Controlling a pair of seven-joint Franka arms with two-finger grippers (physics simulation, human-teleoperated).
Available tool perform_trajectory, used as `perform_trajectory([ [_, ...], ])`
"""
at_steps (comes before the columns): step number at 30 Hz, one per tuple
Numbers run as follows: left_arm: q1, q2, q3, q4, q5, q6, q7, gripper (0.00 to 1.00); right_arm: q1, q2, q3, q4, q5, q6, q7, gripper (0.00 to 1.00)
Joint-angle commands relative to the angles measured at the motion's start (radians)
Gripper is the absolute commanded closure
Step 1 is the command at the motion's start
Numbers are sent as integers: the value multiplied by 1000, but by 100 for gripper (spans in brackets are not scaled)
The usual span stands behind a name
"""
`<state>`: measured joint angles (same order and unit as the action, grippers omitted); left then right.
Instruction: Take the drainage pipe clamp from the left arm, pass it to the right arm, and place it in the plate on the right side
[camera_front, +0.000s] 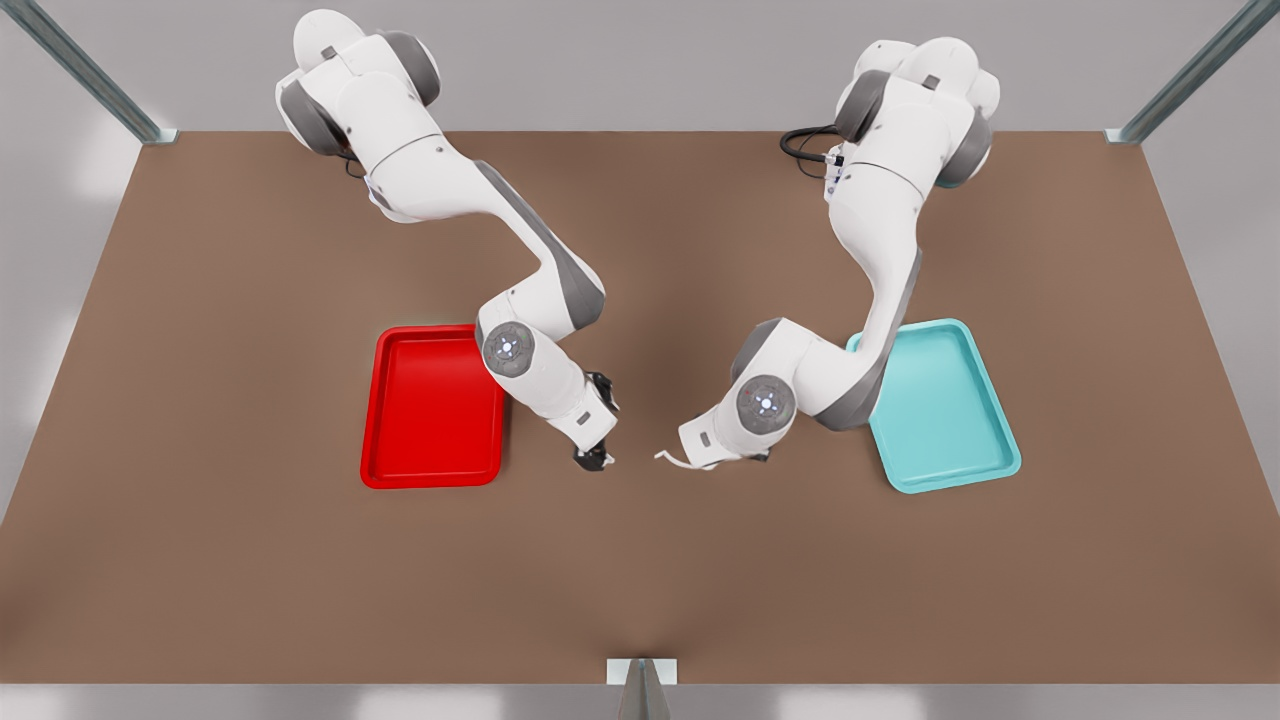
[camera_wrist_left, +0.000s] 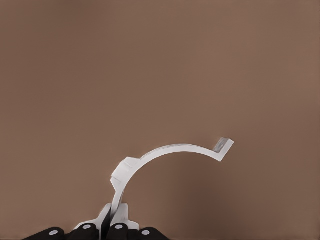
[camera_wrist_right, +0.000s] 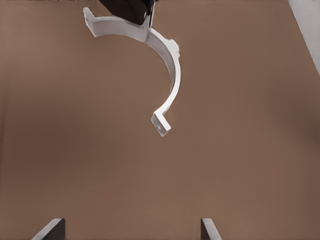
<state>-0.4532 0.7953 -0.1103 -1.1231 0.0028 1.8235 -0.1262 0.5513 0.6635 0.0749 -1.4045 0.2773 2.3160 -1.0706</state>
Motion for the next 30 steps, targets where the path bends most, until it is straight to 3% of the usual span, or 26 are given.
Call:
perform_trajectory([
  [1, -5, 4, 0, 11, -4, -44, -216, 79, 1, 1, 0, 2, 20, 29, -177, 0],
  [6, -41, 51, -22, 94, -7, -36, -270, 79, 7, 27, 8, 12, 63, 89, -158, 0],
  [30, -78, 64, -23, 94, -6, 10, -349, 79, 45, 162, 6, 79, 75, 207, -157, 0],
])
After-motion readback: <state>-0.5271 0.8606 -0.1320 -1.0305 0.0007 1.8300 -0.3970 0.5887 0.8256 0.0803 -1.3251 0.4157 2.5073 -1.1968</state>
